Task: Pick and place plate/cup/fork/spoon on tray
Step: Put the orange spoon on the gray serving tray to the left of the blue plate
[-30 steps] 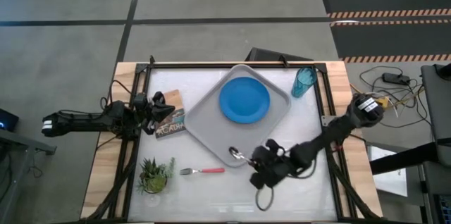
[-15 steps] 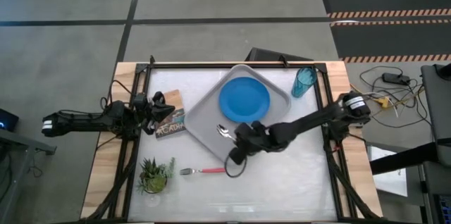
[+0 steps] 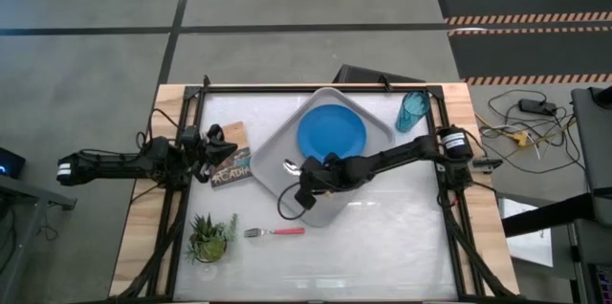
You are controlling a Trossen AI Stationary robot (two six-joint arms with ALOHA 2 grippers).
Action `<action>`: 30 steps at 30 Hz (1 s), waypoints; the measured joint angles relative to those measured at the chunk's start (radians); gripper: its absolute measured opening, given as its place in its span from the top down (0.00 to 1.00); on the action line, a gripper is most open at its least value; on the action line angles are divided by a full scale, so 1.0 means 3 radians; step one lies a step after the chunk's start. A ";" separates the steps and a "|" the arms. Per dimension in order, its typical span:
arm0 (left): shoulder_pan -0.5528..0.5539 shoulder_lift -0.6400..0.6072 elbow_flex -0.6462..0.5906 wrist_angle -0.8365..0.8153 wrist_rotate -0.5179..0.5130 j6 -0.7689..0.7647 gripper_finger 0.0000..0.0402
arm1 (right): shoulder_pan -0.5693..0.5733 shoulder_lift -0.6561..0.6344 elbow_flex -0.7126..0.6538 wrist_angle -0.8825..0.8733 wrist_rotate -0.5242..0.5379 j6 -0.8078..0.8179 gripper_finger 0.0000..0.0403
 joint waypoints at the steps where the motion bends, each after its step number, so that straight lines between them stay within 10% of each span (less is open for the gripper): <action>1: 0.0000 -0.0001 0.0000 -0.0002 0.0000 0.0000 1.00 | -0.0020 0.0022 0.0010 -0.0011 0.0000 -0.0022 0.91; 30: 0.0000 0.0001 0.0000 -0.0004 0.0000 0.0017 1.00 | -0.0168 0.0296 0.0077 -0.0002 0.0071 -0.0190 0.83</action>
